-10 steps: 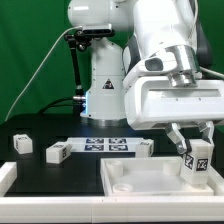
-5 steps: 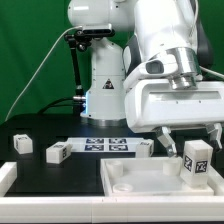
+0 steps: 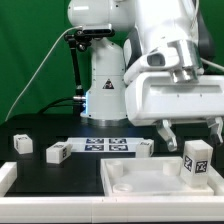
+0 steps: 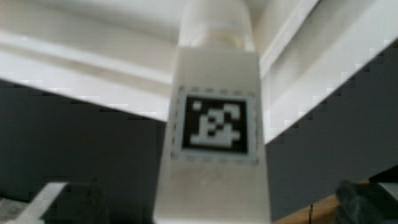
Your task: Assemble one leg
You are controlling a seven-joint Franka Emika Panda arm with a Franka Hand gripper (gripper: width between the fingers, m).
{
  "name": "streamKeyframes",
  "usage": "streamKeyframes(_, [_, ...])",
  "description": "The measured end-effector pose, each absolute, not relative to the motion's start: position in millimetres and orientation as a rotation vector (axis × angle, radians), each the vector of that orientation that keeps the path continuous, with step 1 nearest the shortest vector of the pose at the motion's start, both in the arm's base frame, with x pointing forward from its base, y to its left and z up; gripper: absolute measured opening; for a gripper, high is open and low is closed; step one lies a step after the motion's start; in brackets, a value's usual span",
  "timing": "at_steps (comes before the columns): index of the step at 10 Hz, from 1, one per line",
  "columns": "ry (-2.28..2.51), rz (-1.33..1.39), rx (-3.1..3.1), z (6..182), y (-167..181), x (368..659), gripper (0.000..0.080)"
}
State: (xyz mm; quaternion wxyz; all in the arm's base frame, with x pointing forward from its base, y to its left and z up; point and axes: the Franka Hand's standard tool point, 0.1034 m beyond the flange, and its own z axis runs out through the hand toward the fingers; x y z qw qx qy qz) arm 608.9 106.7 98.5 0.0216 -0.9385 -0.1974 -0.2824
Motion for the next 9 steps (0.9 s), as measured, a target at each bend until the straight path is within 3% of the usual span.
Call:
streamKeyframes(1, [-0.618, -0.853, -2.916, 103.8, 106.6, 609.3, 0.0649])
streamKeyframes(4, [-0.628, -0.787, -2.929, 96.7, 108.7, 605.7, 0.0649])
streamKeyframes(5, [-0.641, -0.644, -2.960, 84.2, 108.3, 604.0, 0.0649])
streamKeyframes(9, [-0.665, -0.154, -3.015, 80.5, 108.3, 610.6, 0.0649])
